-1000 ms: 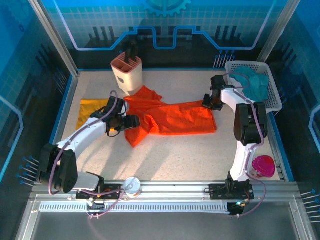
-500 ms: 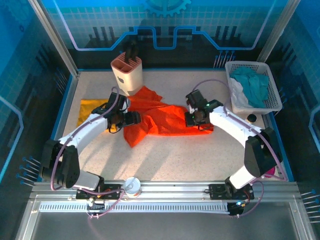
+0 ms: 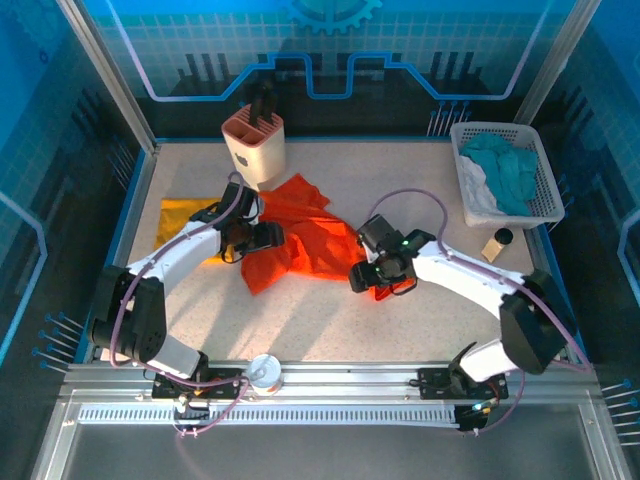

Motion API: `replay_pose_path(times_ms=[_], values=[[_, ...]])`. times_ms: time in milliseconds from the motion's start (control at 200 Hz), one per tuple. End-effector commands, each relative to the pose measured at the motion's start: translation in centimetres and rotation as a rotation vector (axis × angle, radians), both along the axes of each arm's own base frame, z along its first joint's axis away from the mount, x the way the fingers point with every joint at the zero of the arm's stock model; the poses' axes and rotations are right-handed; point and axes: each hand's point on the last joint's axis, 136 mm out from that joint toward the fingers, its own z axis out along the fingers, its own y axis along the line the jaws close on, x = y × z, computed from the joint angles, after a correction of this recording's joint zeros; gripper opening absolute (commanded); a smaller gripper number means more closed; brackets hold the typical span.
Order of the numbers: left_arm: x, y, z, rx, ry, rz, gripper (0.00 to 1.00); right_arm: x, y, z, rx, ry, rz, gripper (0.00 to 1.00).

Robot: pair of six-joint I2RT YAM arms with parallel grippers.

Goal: Fold and stack the t-shirts

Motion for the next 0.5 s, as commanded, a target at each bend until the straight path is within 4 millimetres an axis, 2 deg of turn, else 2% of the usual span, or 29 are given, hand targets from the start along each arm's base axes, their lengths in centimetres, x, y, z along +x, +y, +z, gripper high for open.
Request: replay_pose_path(times_ms=[0,65,160,280,390,495], values=[[0.5,-0.5,0.7,-0.019,-0.02,-0.032,0.62,1.1,-0.4,3.5,0.073,-0.049,-0.005,0.69],[0.5,-0.5,0.7,-0.021,-0.021,-0.032,0.62,1.7,-1.1,4.3,0.111,-0.055,-0.051,0.67],[0.5,-0.6,0.8,-0.026,-0.023,-0.031,0.62,2.4,-2.6,4.1,0.136,-0.026,-0.151,0.62],[0.4,-0.7,0.7,-0.034,-0.02,-0.03,0.62,2.4,-4.0,2.4,0.149,0.049,-0.243,0.58],[0.3,-0.7,0.5,-0.034,-0.016,-0.03,0.62,2.1,-5.2,0.3,0.168,0.104,-0.316,0.5],[0.3,-0.8,0.4,-0.04,-0.01,-0.028,0.62,1.7,-5.3,-1.1,0.208,0.156,-0.346,0.43]])
